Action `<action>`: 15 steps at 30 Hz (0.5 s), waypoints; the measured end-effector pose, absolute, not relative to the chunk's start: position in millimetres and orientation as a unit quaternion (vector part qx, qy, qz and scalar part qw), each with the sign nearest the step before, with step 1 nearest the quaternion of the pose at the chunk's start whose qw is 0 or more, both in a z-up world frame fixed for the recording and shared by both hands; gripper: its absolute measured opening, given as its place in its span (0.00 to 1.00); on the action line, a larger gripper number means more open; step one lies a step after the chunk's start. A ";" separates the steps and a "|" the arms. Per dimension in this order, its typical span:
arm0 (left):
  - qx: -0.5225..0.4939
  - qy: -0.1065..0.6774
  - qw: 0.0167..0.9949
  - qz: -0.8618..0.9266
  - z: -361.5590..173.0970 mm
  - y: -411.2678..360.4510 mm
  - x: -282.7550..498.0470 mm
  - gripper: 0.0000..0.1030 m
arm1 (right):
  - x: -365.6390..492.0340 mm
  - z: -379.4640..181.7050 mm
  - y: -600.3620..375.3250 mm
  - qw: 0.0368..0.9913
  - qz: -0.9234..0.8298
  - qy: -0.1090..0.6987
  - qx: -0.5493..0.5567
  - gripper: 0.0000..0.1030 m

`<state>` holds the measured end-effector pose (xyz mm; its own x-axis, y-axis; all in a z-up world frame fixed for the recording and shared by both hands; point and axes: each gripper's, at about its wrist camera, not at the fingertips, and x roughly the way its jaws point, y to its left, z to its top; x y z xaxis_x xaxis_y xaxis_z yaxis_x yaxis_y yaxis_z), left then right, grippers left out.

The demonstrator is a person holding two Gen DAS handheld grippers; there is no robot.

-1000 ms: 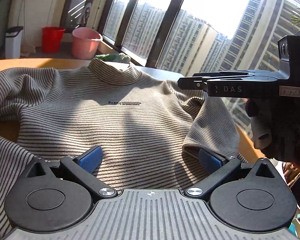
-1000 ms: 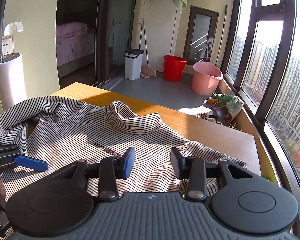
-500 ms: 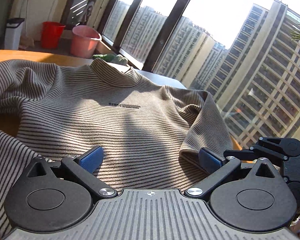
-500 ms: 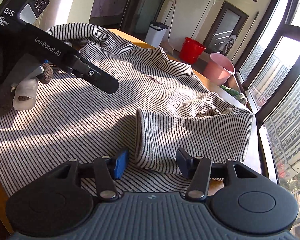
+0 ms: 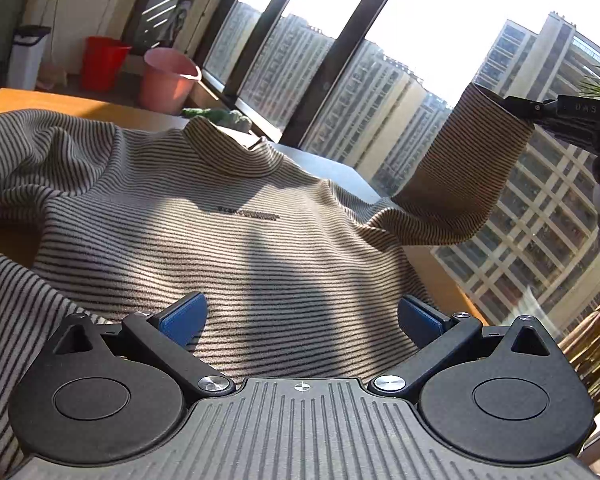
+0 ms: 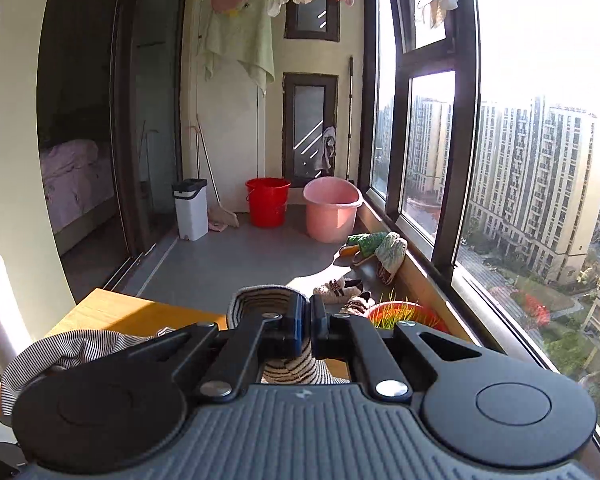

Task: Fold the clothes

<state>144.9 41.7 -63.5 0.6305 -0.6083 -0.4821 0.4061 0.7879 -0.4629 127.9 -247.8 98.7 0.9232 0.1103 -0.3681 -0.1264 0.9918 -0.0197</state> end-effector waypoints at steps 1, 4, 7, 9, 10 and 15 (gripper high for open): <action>-0.158 0.321 0.889 -0.286 -63.6 42.0 144.9 1.00 | 132.4 116.0 -247.0 0.984 0.057 0.168 -0.019 0.03; -0.161 0.321 0.888 -0.288 -63.7 43.5 144.8 1.00 | 145.4 145.2 -229.2 0.988 0.061 0.140 -0.027 0.03; -0.165 0.320 0.887 -0.289 -64.5 43.8 145.5 1.00 | 155.9 153.5 -205.8 0.987 0.081 0.136 -0.032 0.03; -0.166 0.320 0.887 -0.290 -64.8 43.7 145.6 1.00 | 161.8 152.7 -186.4 0.985 0.096 0.140 -0.042 0.03; -0.166 0.320 0.887 -0.290 -65.0 43.5 145.5 1.00 | 164.6 150.4 -174.3 0.983 0.105 0.143 -0.050 0.03; -0.168 0.319 0.886 -0.291 -65.3 44.2 144.7 1.00 | 175.1 136.8 -132.1 0.975 0.143 0.159 -0.065 0.03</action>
